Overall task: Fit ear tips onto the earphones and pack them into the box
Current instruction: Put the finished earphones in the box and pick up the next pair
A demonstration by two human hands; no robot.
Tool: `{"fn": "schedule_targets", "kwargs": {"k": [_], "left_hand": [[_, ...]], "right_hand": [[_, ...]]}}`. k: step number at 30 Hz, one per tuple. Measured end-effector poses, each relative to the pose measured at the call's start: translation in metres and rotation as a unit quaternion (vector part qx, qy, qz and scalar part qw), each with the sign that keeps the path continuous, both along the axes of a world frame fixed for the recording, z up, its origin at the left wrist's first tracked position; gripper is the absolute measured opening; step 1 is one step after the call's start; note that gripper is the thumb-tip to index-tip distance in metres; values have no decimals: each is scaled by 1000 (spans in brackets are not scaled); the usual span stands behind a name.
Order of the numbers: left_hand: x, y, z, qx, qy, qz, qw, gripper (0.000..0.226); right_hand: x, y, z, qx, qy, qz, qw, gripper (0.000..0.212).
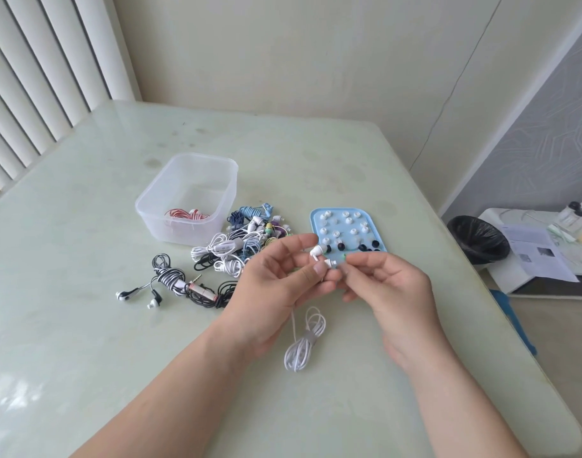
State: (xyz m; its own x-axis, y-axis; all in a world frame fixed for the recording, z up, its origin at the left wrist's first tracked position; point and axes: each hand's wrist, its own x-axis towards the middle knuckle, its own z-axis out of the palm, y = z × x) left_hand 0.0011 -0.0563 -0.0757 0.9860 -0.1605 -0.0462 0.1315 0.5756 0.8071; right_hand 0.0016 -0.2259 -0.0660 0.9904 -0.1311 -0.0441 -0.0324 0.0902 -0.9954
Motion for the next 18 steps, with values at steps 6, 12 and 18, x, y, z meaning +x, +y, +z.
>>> {"fn": "schedule_targets", "kwargs": {"k": [6,12,18], "left_hand": [[-3,-5,-6,49,-14,-6,999,38],[-3,-5,-7,58,-35,3,998,37],[-2,-5,-10,63,-43,-4,997,39]], "right_hand": [[-9,4,-11,101,8,-18,995,15],[-7,-1,-9,115,-2,18,993,21],[-8,-1,-12,98,-13,27,995,19]]}}
